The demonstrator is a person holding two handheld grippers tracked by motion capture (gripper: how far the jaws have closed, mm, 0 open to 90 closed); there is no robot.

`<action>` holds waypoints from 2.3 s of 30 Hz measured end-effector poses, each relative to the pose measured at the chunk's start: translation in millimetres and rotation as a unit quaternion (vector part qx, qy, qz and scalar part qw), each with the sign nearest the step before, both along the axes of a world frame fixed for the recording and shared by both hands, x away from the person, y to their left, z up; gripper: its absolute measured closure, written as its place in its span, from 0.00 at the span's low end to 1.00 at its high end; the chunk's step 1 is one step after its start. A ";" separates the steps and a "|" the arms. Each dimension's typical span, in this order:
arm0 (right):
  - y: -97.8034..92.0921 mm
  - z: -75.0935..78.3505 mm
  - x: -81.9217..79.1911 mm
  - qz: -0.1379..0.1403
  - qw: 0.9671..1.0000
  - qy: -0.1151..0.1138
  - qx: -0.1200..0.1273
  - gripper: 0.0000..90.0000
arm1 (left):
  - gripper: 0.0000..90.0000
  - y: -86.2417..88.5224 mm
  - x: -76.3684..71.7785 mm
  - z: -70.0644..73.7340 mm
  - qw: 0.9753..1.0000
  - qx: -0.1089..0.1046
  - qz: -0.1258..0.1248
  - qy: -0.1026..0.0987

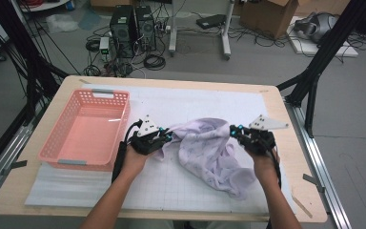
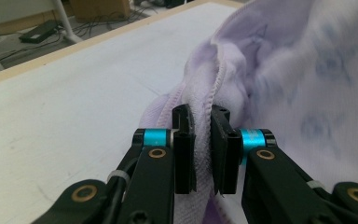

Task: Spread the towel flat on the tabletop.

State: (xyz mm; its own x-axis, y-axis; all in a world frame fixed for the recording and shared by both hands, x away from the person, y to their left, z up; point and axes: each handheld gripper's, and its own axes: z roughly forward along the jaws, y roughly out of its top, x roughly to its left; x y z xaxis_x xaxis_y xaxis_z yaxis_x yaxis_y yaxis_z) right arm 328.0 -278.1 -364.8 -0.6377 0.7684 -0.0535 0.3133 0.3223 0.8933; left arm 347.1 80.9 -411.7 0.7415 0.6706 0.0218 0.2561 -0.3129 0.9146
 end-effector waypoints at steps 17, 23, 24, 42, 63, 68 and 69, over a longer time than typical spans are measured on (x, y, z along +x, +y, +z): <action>-67.4 4.1 65.8 -0.221 0.972 0.042 -0.072 0.96 | 0.72 0.9 9.5 -5.1 0.999 -0.014 0.036 -0.006; -73.1 -0.4 46.6 -0.208 0.977 0.041 -0.033 0.77 | 0.53 4.4 0.0 5.9 0.998 -0.031 0.045 -0.016; -73.1 -0.4 46.6 -0.208 0.977 0.041 -0.033 0.77 | 0.53 4.4 0.0 5.9 0.998 -0.031 0.045 -0.016; 12.6 -49.5 -38.1 -0.001 0.995 0.098 -0.035 0.37 | 0.80 -26.0 15.3 -28.8 0.993 0.086 0.041 0.076; 0.7 -40.6 -96.7 0.088 0.988 0.126 -0.019 0.56 | 0.69 -16.9 65.8 7.4 0.993 -0.050 0.108 0.027; -4.7 -25.5 -83.6 0.081 0.993 0.082 -0.020 0.47 | 0.47 -18.0 62.0 9.8 0.990 -0.086 0.101 0.047; -5.3 -17.9 -72.2 0.067 0.995 0.066 -0.016 0.46 | 0.45 -18.1 58.3 12.5 0.991 -0.085 0.094 0.036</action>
